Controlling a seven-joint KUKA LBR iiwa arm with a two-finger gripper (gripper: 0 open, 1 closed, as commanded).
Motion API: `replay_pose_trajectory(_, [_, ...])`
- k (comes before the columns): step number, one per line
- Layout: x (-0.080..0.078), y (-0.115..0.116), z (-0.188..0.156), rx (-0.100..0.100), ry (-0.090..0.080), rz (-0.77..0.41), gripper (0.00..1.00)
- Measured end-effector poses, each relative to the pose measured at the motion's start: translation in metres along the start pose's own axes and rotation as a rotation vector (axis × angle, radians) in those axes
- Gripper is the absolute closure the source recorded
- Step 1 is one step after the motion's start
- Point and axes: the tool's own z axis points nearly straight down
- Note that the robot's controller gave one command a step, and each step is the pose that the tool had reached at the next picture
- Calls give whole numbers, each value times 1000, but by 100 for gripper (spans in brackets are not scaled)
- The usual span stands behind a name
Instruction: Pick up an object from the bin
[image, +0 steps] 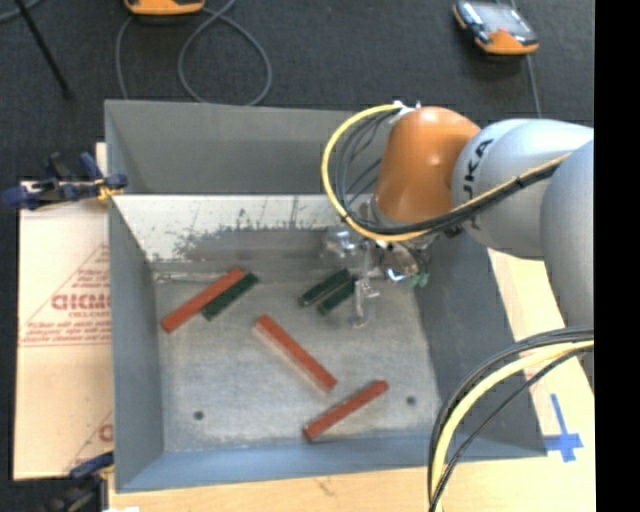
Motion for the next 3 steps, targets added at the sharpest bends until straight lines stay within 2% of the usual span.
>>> replay_pose_trajectory(1, [-2, 7, 29, 0, 3, -163, 0])
replay_pose_trajectory(2, [-4, 6, 27, 0, 0, -159, 0])
replay_pose_trajectory(3, [-4, 6, 27, 0, -1, -158, 100])
